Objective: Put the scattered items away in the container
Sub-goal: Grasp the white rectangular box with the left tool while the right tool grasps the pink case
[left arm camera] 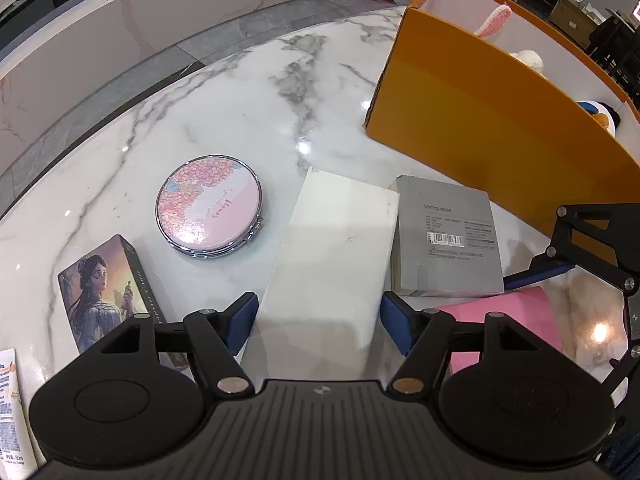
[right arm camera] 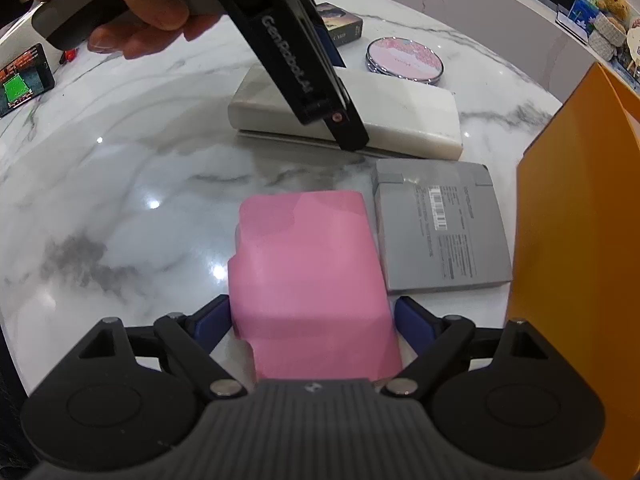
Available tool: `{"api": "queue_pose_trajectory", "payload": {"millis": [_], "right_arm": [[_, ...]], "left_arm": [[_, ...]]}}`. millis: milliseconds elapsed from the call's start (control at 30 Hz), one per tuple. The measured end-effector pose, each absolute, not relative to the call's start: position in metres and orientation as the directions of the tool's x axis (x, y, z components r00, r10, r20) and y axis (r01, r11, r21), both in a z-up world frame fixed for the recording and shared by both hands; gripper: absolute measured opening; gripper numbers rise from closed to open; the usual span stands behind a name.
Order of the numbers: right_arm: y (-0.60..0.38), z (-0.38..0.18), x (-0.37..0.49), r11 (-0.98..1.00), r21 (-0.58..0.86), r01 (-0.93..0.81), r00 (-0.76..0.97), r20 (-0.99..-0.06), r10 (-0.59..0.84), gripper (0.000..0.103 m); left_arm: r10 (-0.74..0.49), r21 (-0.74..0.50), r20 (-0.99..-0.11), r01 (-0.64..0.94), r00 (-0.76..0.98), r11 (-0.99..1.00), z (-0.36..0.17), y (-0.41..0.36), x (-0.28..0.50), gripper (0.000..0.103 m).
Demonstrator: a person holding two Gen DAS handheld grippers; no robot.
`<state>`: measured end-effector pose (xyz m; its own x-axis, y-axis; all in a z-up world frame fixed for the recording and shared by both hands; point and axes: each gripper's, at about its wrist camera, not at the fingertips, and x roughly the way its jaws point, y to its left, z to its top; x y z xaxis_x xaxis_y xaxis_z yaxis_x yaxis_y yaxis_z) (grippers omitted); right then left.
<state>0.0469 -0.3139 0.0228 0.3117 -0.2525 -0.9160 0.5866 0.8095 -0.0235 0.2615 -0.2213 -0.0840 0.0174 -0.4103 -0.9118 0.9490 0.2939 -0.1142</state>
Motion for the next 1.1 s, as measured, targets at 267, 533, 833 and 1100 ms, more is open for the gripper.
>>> {"api": "queue_pose_trajectory", "payload": {"millis": [267, 533, 833, 1100], "right_arm": [[-0.315, 0.022, 0.048, 0.814, -0.022, 0.580, 0.328, -0.909, -0.258, 0.091], [-0.312, 0.022, 0.048, 0.829, -0.028, 0.559, 0.330, -0.909, -0.254, 0.085], [-0.304, 0.022, 0.050, 0.843, -0.017, 0.538, 0.327, -0.917, -0.227, 0.083], [-0.298, 0.031, 0.049, 0.843, -0.014, 0.538, 0.331, -0.916, -0.227, 0.082]], "left_arm": [[-0.413, -0.091, -0.910, 0.956, 0.034, 0.280, -0.088, -0.222, 0.259, 0.079], [-0.405, -0.076, -0.914, 0.960, 0.042, 0.270, -0.087, -0.218, 0.253, 0.075], [-0.389, -0.099, -0.921, 0.954, 0.020, 0.284, -0.083, -0.206, 0.251, 0.073], [-0.402, -0.097, -0.915, 0.952, 0.030, 0.291, -0.065, -0.193, 0.250, 0.072]]}}
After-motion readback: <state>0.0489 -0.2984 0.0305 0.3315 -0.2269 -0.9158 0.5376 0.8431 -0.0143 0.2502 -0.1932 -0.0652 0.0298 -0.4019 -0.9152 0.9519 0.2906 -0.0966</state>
